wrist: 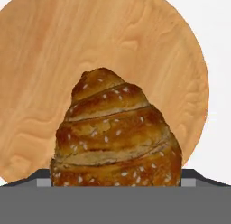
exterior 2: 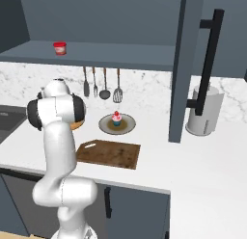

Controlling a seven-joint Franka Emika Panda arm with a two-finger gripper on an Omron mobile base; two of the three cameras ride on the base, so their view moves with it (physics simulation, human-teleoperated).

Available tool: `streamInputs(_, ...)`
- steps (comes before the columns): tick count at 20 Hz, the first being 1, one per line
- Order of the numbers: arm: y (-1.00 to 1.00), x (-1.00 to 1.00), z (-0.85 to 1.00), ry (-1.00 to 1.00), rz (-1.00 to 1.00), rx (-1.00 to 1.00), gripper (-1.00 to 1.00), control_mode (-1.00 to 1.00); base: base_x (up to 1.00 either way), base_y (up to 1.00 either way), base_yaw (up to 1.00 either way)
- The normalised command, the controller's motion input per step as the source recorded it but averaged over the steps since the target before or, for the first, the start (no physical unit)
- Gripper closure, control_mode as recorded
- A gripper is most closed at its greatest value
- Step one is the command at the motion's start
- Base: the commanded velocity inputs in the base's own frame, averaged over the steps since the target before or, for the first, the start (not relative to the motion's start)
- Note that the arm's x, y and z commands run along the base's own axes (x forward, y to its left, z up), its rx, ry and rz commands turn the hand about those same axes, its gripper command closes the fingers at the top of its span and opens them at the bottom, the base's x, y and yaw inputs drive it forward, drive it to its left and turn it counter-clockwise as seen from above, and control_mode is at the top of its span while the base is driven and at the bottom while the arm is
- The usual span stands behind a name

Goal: From the different types of pastries on the counter, select a croissant and place it on the cutting board. Then retrieve a jar of jam from the cabinet and place it alongside the croissant on the cutting board.

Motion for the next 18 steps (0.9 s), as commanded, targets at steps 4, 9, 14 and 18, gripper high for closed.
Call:
streamInputs(4, -0.20, -0.76, 0.40, -0.04, -0.09, 0.00, 1.00, -1.00, 0.00, 0.00, 0.00)
streamInputs(9, -0.39, -0.52, 0.70, 0.00, -0.16, 0.00, 1.00, -1.00, 0.00, 0.00, 0.00)
streamInputs(14, -0.57, -0.52, 0.31, 0.05, -0.08, 0.00, 1.00, -1.00, 0.00, 0.00, 0.00)
streamInputs(18, -0.88, -0.49, 0.01, 0.02, -0.04, 0.00, 1.00, -1.00, 0.00, 0.00, 0.00)
